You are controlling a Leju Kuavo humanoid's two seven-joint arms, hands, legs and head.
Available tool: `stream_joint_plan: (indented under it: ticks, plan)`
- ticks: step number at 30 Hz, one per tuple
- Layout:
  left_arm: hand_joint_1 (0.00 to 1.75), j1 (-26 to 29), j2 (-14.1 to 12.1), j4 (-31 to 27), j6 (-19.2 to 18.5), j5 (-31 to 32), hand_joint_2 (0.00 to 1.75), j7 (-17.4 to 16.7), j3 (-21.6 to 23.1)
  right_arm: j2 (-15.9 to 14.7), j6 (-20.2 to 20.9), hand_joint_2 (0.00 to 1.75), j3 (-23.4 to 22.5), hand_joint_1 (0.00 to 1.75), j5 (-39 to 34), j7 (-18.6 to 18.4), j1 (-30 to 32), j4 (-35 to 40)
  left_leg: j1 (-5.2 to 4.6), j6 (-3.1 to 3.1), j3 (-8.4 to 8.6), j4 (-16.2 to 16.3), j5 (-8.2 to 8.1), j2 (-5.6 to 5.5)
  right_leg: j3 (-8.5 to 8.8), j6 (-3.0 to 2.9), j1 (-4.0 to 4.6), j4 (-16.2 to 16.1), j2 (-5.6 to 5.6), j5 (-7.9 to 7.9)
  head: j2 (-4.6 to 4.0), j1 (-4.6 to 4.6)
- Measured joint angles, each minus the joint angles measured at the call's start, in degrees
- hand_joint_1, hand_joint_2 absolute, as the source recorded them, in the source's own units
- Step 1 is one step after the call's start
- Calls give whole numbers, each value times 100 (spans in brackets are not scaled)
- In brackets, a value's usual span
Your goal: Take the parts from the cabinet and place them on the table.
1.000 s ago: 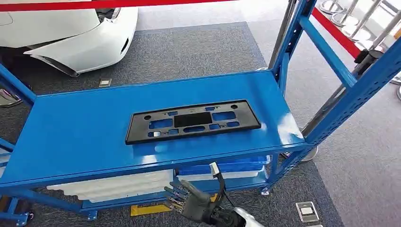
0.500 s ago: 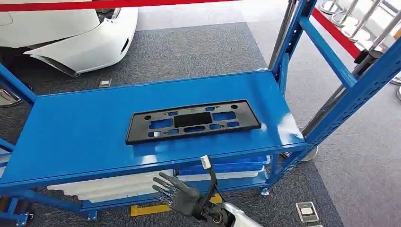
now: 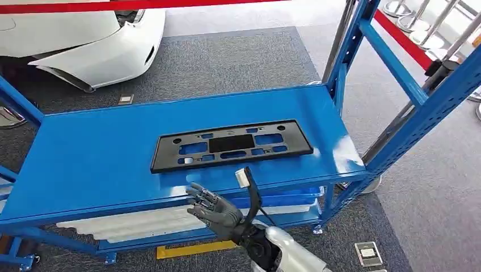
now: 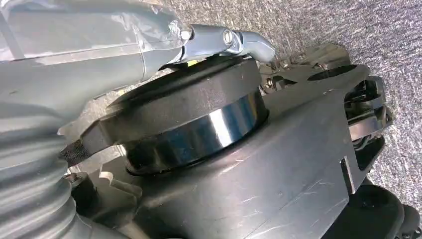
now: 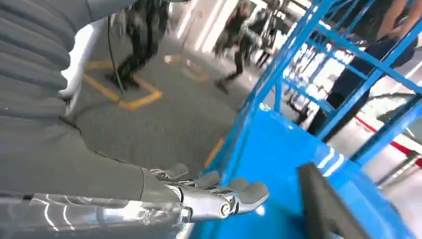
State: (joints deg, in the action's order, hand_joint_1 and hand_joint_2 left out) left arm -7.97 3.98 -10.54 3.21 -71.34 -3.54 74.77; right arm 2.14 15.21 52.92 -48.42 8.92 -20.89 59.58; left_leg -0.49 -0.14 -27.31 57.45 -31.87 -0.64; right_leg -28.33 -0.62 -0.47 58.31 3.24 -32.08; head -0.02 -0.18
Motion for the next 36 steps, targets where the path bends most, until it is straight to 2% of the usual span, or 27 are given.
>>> stream_joint_plan:
  ticks: [7, 9, 10, 12, 14, 16, 19, 22, 24, 26, 29, 31, 33, 36]
  plan:
    - [0, 0, 0, 0, 7, 20, 175, 13, 22, -223, -542, 175, -199, 0, 707, -52, -77, 814, 0, 0, 0, 3, 0, 0, 0, 0, 0, 0, 0, 0, 0, 0]
    - [0, 0, 0, 0, 7, 6, 175, 24, 35, -309, -899, 175, -256, 0, 1024, -57, -112, 1061, 0, 0, 0, 3, 0, 0, -1, 0, 0, 0, 1, 1, 0, -4]
    - [0, 0, 0, 0, 15, -11, 175, 28, 42, -369, -1209, 175, -282, 0, 1282, -98, -141, 1211, -1, 0, 0, 4, 0, 0, 0, 1, -1, 0, 1, 1, 0, -7]
    - [0, 1, 2, 0, 37, -72, 175, 28, 42, -488, -1889, 175, -359, 0, 1838, -311, -190, 1468, -1, 0, -1, 6, 0, 0, 0, 1, -1, 0, 0, 1, 0, -4]
    - [0, 2, 2, 0, 44, -114, 175, 28, 42, -645, -2329, 175, -448, 0, 2266, -518, -220, 1759, -1, 0, -1, 8, 0, 1, 0, 2, -1, 0, 1, 2, 0, -2]
    - [0, 2, 7, 0, 57, -131, 175, 28, 42, -779, -2652, 175, -516, 0, 2736, -726, -228, 2014, -1, 1, -1, 10, 0, 2, 0, 4, -1, 0, 3, 3, 0, -7]
    - [0, 3, 9, 0, 66, -186, 175, 28, 42, -988, -3167, 175, -588, 0, 3857, -1139, -236, 2394, -1, 1, -2, 11, 0, 1, 0, 4, -2, 0, 1, 3, 0, 0]
    - [0, 3, 9, 0, 66, -219, 175, 26, 42, -1193, -3383, 175, -671, 0, 4767, -1608, -236, 2793, -1, 1, -1, 11, -1, 2, 0, 5, -2, 0, 3, 3, 0, -2]
    - [0, 3, 11, 0, 66, -238, 175, 22, 42, -1334, -3422, 175, -682, 0, 5584, -2016, -255, 3041, -1, 1, -1, 12, -1, 2, 0, 5, -1, -1, 2, 3, 0, 0]
    - [0, -1, 13, 0, 61, -245, 175, -2, 40, -1464, -3253, 175, -682, 0, 6367, -2497, -282, 3271, -1, 1, 0, 12, -1, 2, 0, 5, -1, 0, 3, 4, 0, -2]
    - [0, -4, 13, 0, 50, -245, 175, -31, 39, -1683, -2615, 175, -675, 0, 7606, -3485, -353, 3612, 0, 1, -1, 12, -1, 2, 0, 5, -1, 0, 2, 4, 0, -2]
    - [0, -5, 13, 0, 46, -245, 175, -31, 39, -1821, -2245, 175, -665, 0, 8037, -3890, -409, 3788, 0, 1, -1, 11, -1, 2, 1, 6, -1, 0, 2, 4, 0, 0]
    - [0, -6, 13, 0, 44, -236, 175, -33, 39, -1932, -1856, 175, -628, 0, 8330, -4135, -482, 3900, 0, 1, -1, 11, -1, 2, 2, 6, -1, 0, 2, 5, 0, 2]
    - [0, -6, 13, 0, 37, -225, 175, -33, 42, -2048, -1384, 175, -516, 0, 8511, -4203, -610, 3948, 0, 1, -1, 11, 0, 2, 2, 7, -1, 0, 2, 5, 0, 0]
